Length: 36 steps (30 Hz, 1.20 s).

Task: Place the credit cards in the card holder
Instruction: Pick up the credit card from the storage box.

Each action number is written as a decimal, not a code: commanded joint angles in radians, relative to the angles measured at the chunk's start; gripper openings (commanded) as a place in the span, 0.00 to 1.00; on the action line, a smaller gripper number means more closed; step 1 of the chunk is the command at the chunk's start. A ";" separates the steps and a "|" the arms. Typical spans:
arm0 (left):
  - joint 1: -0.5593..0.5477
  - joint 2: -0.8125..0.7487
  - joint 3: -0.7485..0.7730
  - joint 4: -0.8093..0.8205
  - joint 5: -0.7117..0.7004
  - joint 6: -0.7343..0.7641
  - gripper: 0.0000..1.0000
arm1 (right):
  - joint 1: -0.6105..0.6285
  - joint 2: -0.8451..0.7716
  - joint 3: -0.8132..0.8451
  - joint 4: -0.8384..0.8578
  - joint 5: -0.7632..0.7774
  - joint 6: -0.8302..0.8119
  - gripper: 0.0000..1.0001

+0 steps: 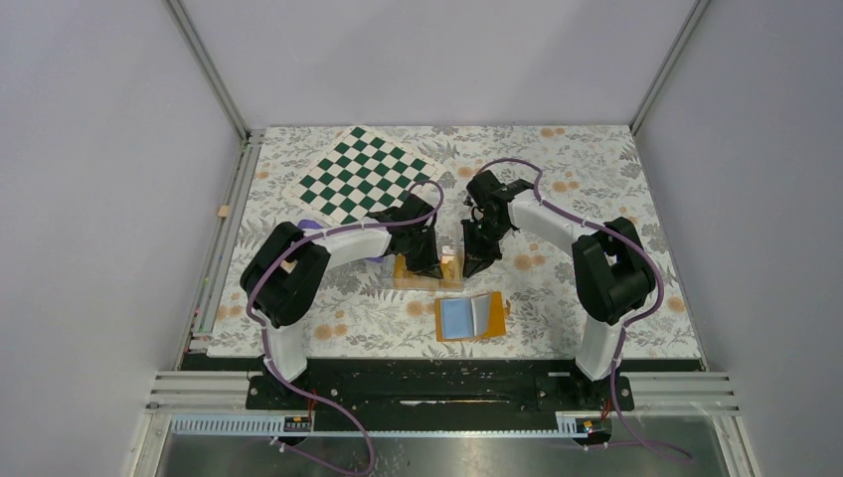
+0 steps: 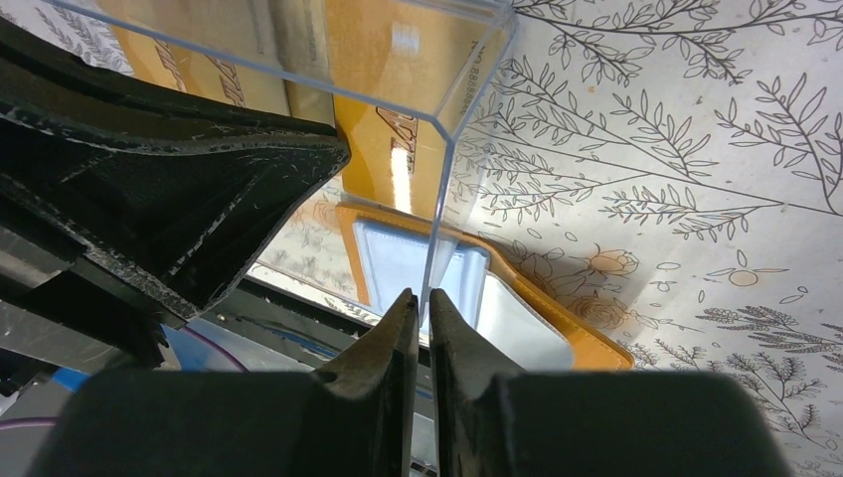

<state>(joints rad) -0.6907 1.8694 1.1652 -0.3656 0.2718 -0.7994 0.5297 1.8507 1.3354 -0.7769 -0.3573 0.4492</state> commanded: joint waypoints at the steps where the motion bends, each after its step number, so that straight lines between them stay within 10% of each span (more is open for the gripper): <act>1: -0.019 -0.047 0.063 0.019 -0.014 0.017 0.02 | 0.000 -0.005 0.005 -0.006 -0.026 -0.006 0.15; 36: -0.083 0.085 0.231 -0.240 -0.177 0.129 0.28 | 0.000 0.004 0.017 -0.024 -0.045 -0.027 0.14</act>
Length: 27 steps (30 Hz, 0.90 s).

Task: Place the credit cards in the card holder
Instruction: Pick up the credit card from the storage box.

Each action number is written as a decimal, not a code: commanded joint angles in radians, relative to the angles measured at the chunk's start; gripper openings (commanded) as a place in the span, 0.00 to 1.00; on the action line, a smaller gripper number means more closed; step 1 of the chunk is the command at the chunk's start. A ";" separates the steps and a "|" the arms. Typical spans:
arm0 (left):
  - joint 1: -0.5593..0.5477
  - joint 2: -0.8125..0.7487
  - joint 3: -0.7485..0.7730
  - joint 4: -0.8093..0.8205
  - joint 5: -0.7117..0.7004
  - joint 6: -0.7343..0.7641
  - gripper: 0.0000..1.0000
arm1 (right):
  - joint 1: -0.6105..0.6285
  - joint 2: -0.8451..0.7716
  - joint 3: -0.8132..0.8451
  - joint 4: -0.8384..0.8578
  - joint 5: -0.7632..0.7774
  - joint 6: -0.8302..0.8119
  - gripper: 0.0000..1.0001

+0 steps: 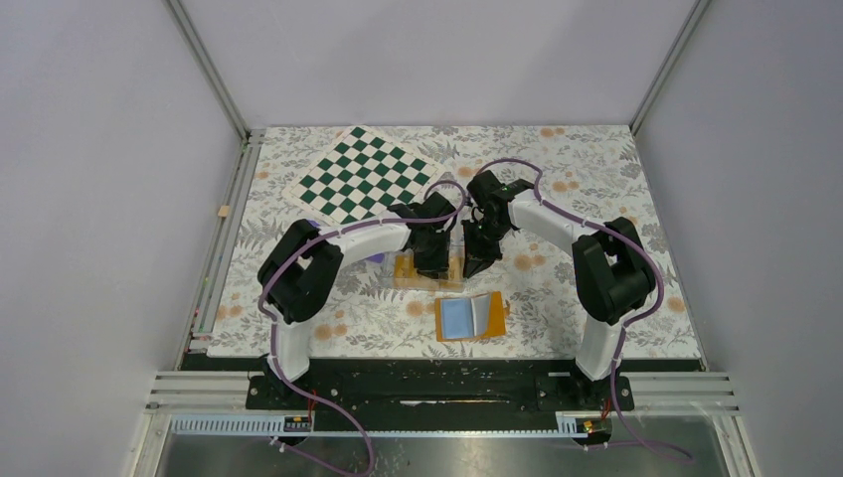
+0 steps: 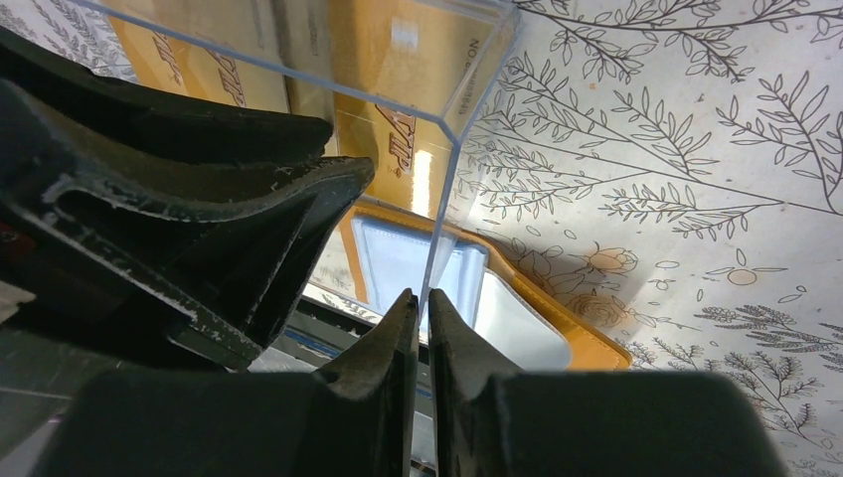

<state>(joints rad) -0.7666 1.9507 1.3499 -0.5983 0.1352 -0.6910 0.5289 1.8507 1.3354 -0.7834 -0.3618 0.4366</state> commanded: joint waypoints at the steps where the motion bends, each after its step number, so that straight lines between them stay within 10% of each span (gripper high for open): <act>1: -0.007 0.006 0.048 -0.008 -0.040 0.020 0.29 | 0.000 0.004 0.018 -0.018 -0.043 -0.015 0.14; 16: -0.032 -0.013 0.075 0.013 -0.031 0.029 0.00 | 0.000 0.005 0.016 -0.019 -0.047 -0.017 0.14; 27: -0.043 -0.052 0.092 0.001 -0.057 0.025 0.00 | 0.001 0.006 0.017 -0.018 -0.050 -0.018 0.14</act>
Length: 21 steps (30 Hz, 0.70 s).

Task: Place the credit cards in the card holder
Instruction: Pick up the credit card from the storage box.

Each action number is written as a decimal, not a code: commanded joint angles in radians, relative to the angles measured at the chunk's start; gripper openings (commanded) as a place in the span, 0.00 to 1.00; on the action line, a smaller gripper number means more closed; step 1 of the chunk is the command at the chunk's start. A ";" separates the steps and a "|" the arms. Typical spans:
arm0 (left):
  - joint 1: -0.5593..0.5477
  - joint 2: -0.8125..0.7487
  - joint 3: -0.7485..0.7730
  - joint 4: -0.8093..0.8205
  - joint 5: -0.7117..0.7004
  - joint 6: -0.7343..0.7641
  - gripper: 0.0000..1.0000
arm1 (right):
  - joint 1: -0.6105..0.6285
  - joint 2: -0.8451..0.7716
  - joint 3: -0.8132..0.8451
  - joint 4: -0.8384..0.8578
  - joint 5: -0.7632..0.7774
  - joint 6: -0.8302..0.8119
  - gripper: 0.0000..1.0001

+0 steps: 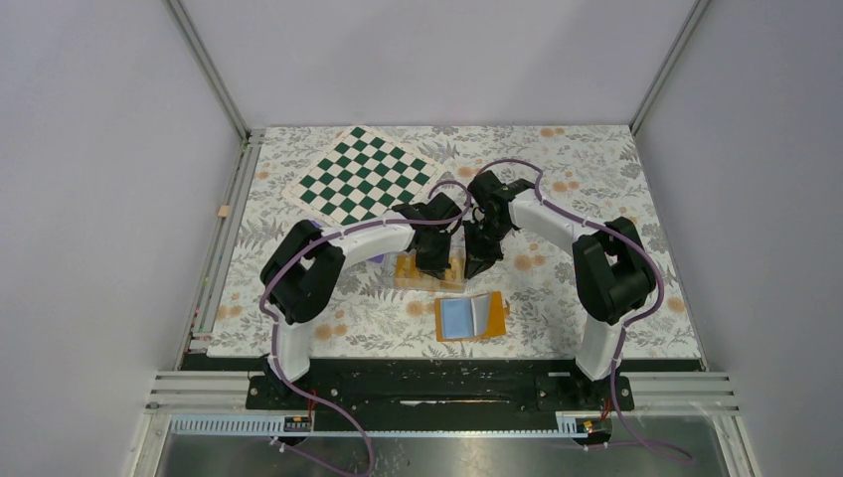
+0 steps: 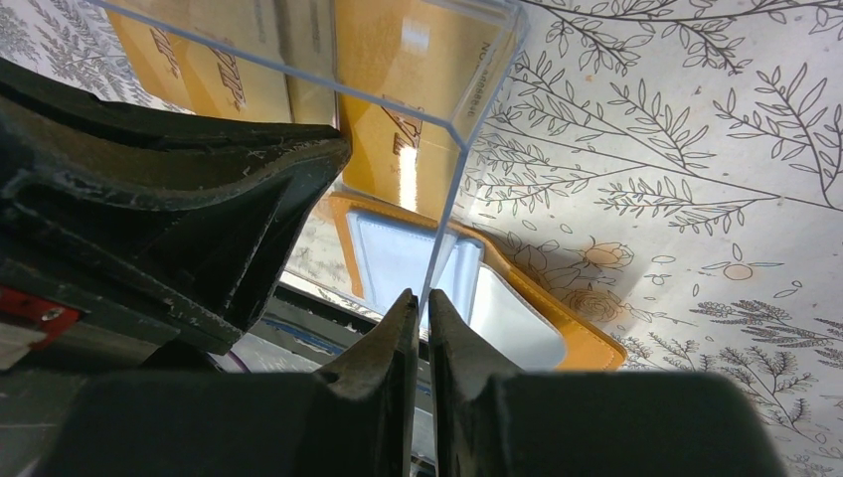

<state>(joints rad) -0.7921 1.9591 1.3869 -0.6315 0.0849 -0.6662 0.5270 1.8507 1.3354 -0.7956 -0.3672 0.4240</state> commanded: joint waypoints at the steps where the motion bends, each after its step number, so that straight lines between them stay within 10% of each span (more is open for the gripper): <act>1: -0.018 -0.063 0.058 0.035 -0.006 -0.001 0.00 | 0.002 0.006 0.018 -0.006 -0.045 -0.005 0.14; 21: -0.013 -0.105 -0.012 0.123 0.055 -0.050 0.11 | 0.003 0.004 0.015 -0.010 -0.044 -0.009 0.14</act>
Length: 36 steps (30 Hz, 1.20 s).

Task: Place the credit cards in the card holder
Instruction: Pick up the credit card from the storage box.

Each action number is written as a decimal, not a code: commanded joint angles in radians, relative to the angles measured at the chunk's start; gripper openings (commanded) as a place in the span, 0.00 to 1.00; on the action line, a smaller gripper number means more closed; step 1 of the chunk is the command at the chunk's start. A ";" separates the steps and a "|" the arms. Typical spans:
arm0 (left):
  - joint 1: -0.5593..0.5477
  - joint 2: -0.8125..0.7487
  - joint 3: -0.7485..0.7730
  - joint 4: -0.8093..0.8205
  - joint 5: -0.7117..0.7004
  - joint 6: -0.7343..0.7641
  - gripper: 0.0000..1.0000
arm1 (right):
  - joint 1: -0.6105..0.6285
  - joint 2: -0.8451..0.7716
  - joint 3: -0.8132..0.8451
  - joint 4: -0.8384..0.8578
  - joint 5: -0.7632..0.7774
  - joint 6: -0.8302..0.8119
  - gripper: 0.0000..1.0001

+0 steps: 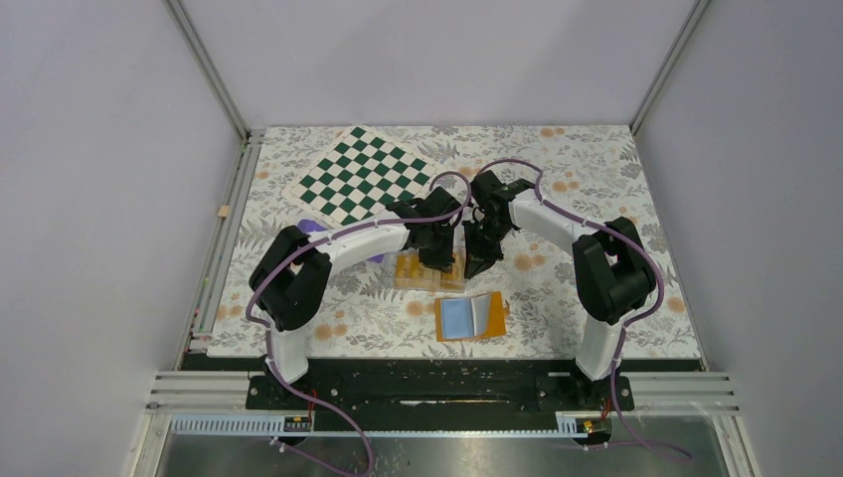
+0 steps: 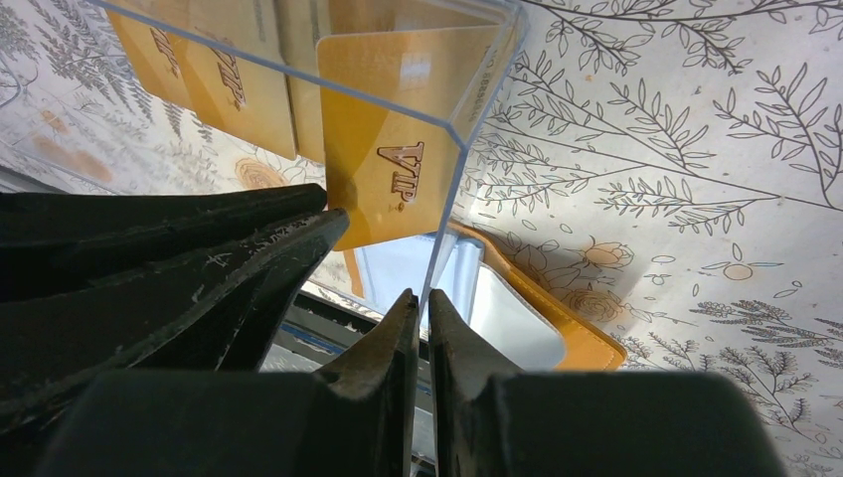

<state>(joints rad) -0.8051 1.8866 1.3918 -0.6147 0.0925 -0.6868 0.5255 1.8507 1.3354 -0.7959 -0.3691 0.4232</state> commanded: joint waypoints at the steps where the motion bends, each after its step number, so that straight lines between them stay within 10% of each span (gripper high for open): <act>1: 0.000 -0.033 -0.028 0.120 0.055 -0.037 0.12 | 0.004 0.004 0.016 -0.012 -0.040 -0.009 0.14; 9: 0.011 -0.075 -0.126 0.258 0.116 -0.094 0.22 | 0.004 0.002 0.023 -0.021 -0.034 -0.019 0.14; 14: 0.017 -0.078 -0.133 0.254 0.108 -0.103 0.00 | 0.004 -0.005 0.031 -0.025 -0.032 -0.021 0.15; 19: 0.017 -0.123 -0.094 0.172 0.034 -0.077 0.00 | 0.003 -0.064 0.045 -0.026 -0.022 -0.026 0.23; 27: 0.017 -0.322 -0.066 0.086 -0.075 -0.031 0.00 | -0.031 -0.251 0.067 -0.025 -0.014 -0.006 0.64; 36: 0.034 -0.654 -0.333 0.262 0.058 -0.121 0.00 | -0.106 -0.492 -0.084 0.111 -0.286 0.064 0.83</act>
<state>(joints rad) -0.7856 1.3567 1.1954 -0.4816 0.0761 -0.7464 0.4343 1.4517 1.3293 -0.7624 -0.4793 0.4366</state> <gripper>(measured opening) 0.010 0.815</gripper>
